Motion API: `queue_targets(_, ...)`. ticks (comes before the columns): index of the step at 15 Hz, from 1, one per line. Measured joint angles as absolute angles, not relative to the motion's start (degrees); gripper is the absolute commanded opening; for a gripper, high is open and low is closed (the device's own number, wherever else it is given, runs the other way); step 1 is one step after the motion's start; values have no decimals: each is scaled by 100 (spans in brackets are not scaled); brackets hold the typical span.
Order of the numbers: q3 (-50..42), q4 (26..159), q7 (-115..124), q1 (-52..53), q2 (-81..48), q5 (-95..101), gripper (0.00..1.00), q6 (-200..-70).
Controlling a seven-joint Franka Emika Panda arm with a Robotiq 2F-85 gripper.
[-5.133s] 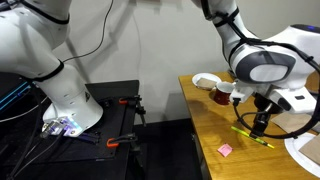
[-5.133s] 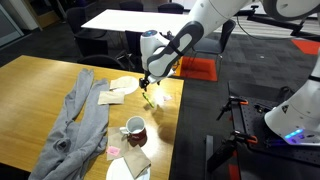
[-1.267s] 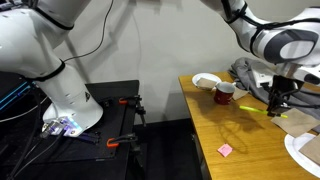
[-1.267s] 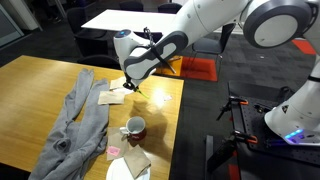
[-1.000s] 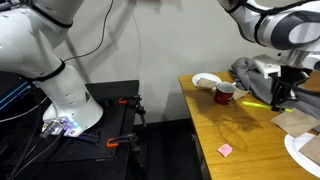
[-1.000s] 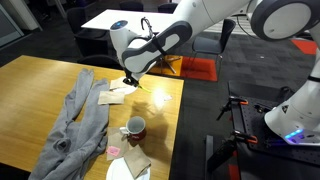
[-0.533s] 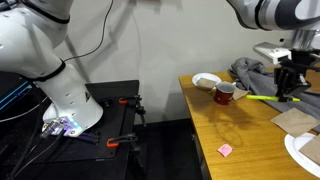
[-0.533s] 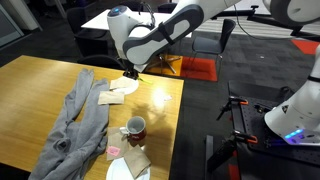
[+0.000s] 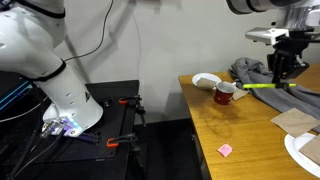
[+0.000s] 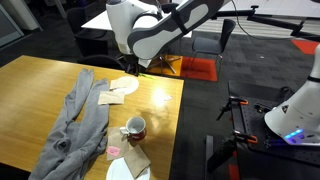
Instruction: Pick the pen and put it in the cup
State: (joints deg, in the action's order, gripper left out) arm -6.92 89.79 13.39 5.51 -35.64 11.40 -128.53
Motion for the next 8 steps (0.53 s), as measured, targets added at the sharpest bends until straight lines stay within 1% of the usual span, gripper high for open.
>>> queue_targets(1,-662,9062,1229,552,-3475,1160,19,-12853)
queue_targets(8,-593,9277,940,553,-3283,1199,19,-12838)
